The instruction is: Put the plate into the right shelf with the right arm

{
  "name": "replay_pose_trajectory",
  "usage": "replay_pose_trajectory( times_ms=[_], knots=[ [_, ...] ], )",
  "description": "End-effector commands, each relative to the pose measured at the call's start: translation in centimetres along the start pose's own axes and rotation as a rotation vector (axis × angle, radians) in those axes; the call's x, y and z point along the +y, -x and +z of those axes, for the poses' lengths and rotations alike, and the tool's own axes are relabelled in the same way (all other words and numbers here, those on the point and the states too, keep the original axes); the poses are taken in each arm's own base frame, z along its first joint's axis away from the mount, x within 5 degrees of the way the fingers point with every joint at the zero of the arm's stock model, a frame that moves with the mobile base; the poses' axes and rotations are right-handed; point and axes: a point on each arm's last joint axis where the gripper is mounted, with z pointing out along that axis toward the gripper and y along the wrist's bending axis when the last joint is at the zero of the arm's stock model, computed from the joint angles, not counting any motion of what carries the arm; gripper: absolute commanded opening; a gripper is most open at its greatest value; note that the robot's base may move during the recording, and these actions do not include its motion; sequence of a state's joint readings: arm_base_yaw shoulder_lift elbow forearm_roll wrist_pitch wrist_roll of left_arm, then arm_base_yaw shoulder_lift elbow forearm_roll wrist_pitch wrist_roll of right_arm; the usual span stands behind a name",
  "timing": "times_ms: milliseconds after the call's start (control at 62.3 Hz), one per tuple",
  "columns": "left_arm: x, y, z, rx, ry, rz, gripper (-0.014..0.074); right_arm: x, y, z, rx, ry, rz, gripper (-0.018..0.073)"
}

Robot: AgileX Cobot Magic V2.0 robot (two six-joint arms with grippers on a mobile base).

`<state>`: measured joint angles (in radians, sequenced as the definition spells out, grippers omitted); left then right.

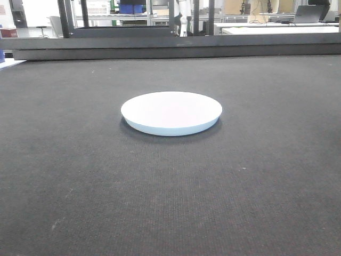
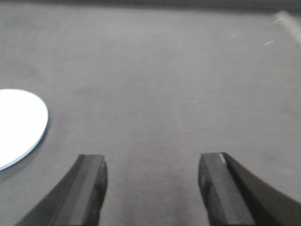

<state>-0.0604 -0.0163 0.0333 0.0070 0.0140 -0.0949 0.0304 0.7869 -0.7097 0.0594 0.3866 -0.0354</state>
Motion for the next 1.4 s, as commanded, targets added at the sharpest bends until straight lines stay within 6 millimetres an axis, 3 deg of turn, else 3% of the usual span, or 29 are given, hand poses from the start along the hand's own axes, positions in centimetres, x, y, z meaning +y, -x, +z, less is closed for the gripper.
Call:
replay_pose_trajectory(
  times_ms=[0,193,321,610,754,979,1380],
  knots=[
    [0.0,0.6,-0.1,-0.092,-0.007,-0.006,-0.0047,1.0,3.6,2.0,-0.041,0.045,-0.022,0.0537],
    [0.0,0.6,-0.1,-0.092,-0.007,-0.006,-0.0047,4.7,7.2,8.1,0.117,0.162,-0.075,0.0517],
    [0.0,0.6,-0.1,-0.092,-0.007,-0.006,-0.0047,7.7,8.2,12.6,0.226,0.219,-0.096,0.0517],
    [0.0,0.6,-0.1,-0.092,-0.007,-0.006,-0.0047,13.4,6.6,22.5,0.408,0.259,-0.1,0.0517],
    [0.0,0.6,-0.1,-0.092,-0.007,-0.006,-0.0047,14.9,5.1,25.9,0.437,0.256,-0.112,0.0517],
    [0.0,0.6,-0.1,-0.092,-0.007,-0.006,-0.0047,15.1,3.2,28.7,0.433,0.229,-0.177,0.0517],
    [0.0,0.6,-0.1,-0.092,-0.007,-0.006,-0.0047,15.7,1.0,30.5,0.457,0.232,-0.188,0.0517]
  ],
)
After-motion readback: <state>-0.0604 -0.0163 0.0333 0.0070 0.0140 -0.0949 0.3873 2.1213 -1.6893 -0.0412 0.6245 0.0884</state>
